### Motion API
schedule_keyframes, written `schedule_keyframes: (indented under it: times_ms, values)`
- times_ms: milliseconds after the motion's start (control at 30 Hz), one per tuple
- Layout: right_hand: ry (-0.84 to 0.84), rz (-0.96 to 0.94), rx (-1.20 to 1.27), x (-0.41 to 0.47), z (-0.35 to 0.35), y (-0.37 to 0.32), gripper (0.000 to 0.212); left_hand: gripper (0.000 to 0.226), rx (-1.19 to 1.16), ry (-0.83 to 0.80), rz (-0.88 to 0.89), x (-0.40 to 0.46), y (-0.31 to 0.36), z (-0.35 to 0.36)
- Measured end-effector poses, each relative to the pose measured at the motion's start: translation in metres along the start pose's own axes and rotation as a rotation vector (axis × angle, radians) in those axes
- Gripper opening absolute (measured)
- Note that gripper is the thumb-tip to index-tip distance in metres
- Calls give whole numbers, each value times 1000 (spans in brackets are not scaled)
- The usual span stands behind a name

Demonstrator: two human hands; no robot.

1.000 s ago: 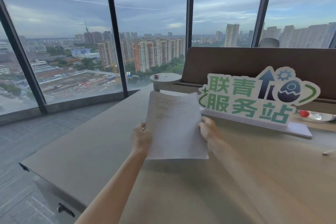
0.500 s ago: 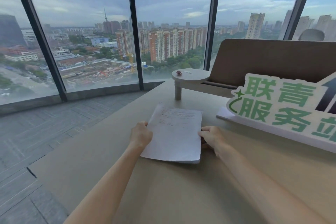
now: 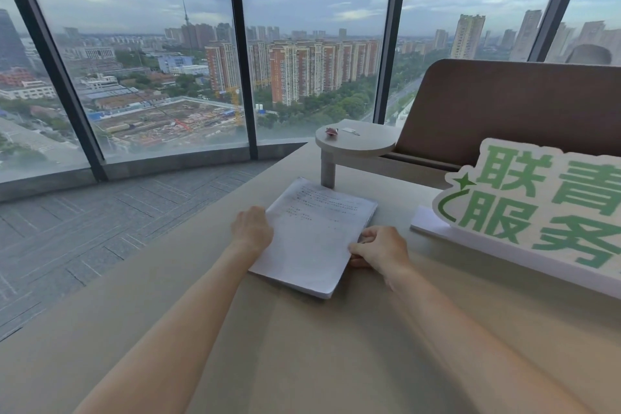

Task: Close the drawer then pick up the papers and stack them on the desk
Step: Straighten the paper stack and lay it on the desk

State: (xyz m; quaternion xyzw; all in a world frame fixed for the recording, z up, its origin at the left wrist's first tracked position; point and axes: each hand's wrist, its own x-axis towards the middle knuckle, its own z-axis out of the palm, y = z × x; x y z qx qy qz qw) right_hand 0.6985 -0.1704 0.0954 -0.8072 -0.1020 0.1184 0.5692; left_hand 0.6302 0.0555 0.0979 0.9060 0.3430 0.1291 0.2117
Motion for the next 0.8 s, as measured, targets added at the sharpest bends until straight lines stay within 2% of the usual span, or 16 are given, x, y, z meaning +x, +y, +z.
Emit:
schedule_keyframes:
  times_ms: [133, 267, 400, 600, 800]
  values:
    - [5, 14, -80, 11, 5, 1, 7, 33, 77, 26, 20, 11, 1, 5]
    - [-16, 26, -138, 16, 5, -2, 18, 33, 168, 46, 47, 13, 1, 8]
    - [-25, 25, -224, 13, 3, -7, 6, 32, 273, 62, 71, 9, 2, 10]
    - [1, -42, -436, 15, 1, -10, 23, 38, 242, 76, 91, 4, 6, 4]
    - [50, -105, -492, 8, 1, -16, 31, 31, 121, 94, 162, -4, 10, -7]
